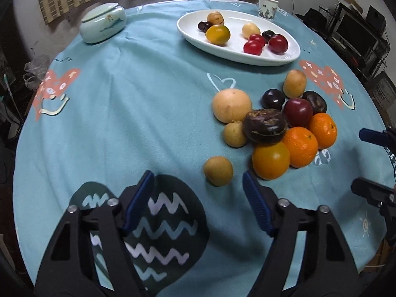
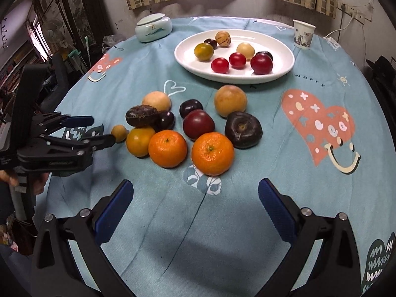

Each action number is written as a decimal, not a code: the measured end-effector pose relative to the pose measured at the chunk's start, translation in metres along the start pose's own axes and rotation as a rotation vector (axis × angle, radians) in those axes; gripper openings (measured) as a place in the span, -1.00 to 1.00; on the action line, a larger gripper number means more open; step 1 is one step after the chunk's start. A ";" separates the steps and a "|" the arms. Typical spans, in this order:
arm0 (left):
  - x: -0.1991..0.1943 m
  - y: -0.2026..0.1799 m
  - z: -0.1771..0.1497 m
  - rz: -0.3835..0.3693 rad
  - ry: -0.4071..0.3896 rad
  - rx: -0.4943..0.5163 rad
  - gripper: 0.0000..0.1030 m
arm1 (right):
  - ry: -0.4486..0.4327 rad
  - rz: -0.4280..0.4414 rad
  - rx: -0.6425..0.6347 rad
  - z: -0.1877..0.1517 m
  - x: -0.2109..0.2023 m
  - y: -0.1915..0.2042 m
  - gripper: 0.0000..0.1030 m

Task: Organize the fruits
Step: 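Grasp a tangerine with the right tool while the left tool reaches toward the fruit pile, then grasp a small brown kiwi with the left tool while the right tool holds the tangerine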

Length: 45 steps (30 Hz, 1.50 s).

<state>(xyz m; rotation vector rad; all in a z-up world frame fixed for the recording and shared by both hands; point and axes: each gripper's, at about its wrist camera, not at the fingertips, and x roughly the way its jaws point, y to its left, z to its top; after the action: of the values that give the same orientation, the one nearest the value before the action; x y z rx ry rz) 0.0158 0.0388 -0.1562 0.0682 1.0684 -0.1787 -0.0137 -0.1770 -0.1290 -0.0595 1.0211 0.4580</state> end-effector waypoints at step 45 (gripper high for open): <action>-0.076 -0.059 0.019 -0.054 -0.096 0.086 -0.40 | 0.036 0.143 0.059 -0.018 -0.018 0.002 -0.12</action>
<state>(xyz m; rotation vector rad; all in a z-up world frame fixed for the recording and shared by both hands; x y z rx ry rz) -0.0141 -0.0139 -0.0790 0.1067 0.9670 -0.2741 -0.0364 -0.1860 -0.1230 0.0582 1.0780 0.5583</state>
